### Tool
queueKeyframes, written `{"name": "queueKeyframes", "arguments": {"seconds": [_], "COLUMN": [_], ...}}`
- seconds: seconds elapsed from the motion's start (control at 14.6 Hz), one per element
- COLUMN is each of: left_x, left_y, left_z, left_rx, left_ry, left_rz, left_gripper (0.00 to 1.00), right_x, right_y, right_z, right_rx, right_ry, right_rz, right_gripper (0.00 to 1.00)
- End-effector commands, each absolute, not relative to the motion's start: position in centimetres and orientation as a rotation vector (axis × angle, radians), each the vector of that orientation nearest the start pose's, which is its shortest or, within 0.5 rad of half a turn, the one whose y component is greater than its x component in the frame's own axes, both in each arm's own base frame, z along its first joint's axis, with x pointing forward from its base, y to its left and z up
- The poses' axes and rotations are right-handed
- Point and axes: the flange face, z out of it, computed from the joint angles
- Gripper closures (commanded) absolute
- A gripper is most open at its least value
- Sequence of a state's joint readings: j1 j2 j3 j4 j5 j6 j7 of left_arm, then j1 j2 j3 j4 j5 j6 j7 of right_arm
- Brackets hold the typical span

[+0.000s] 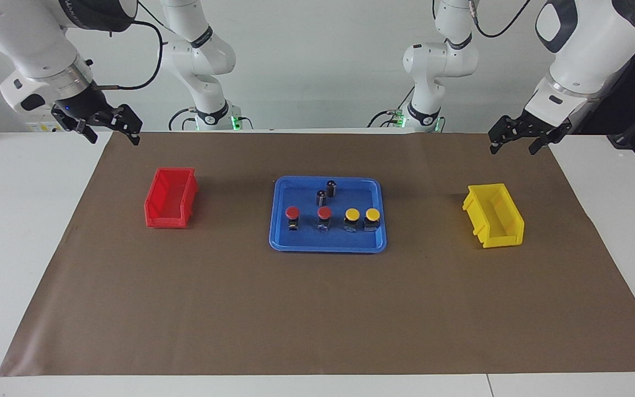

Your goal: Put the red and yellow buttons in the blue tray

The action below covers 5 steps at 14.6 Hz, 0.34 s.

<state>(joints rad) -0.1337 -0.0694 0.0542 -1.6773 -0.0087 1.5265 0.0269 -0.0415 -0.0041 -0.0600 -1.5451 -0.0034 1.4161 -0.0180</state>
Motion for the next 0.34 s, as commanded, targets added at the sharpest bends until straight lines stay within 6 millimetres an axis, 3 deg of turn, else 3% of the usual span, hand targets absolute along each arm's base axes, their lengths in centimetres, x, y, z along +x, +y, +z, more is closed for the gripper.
{"name": "queueKeyframes", "arguments": {"seconds": [0.0, 0.27], "left_x": [51.70, 51.53], "left_y": [-2.96, -2.86], "left_z": [62.60, 63.35], "left_rx": [-3.164, -3.164], "left_ry": [0.216, 0.228], "left_rz": [0.109, 0.075], "left_gripper": [0.00, 0.00], "right_x": [52.76, 52.78], "right_y": [-5.70, -5.54], "right_z": [62.60, 62.60], "right_rx": [-3.143, -3.143], "right_ry": [0.108, 0.104], "right_rz": [0.185, 0.185], "right_gripper": [0.00, 0.00]}}
